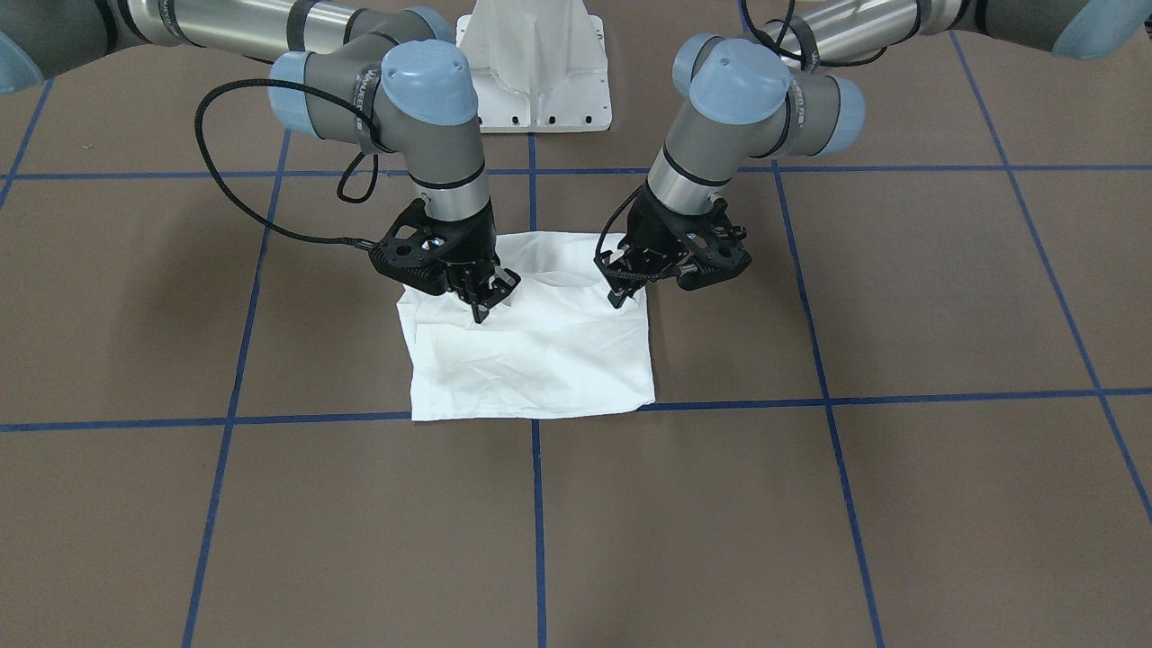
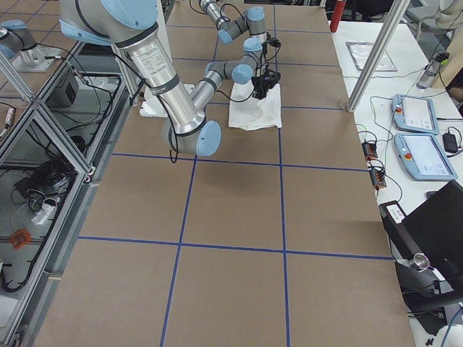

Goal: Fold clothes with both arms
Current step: 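Lay the folded edge onto the far end with both grippers and release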

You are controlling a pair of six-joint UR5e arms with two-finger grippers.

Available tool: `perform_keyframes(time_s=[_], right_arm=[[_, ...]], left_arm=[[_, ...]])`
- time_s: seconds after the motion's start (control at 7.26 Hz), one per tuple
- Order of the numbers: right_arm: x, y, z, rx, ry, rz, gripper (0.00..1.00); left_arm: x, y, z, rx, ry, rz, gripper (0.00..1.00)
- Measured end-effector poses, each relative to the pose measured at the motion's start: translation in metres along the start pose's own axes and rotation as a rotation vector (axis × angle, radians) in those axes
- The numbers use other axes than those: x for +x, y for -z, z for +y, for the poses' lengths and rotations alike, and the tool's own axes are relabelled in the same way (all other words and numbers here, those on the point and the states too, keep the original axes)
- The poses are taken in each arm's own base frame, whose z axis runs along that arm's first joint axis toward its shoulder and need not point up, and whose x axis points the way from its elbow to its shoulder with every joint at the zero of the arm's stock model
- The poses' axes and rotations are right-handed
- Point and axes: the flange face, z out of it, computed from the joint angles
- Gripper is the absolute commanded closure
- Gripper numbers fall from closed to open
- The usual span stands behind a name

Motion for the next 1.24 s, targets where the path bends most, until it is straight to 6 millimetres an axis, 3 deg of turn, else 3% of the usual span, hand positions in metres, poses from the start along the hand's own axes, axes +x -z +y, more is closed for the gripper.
perform_keyframes(time_s=[0.55, 0.69, 0.83, 1.24], right_arm=[[0.002, -0.008, -0.016, -0.005, -0.017, 0.011, 1.0], [0.003, -0.008, -0.017, -0.007, -0.019, 0.013, 0.32], [0.004, -0.008, -0.018, -0.015, -0.021, 0.015, 0.0], [0.004, -0.005, -0.025, -0.026, -0.027, 0.013, 0.0]], left_arm=[[-0.003, -0.008, -0.023, 0.023, 0.014, -0.005, 1.0], [-0.003, -0.007, -0.024, 0.025, 0.015, -0.004, 1.0], [-0.001, -0.006, -0.025, 0.026, 0.017, -0.002, 0.03], [0.002, -0.007, -0.031, 0.035, 0.021, -0.002, 0.0]])
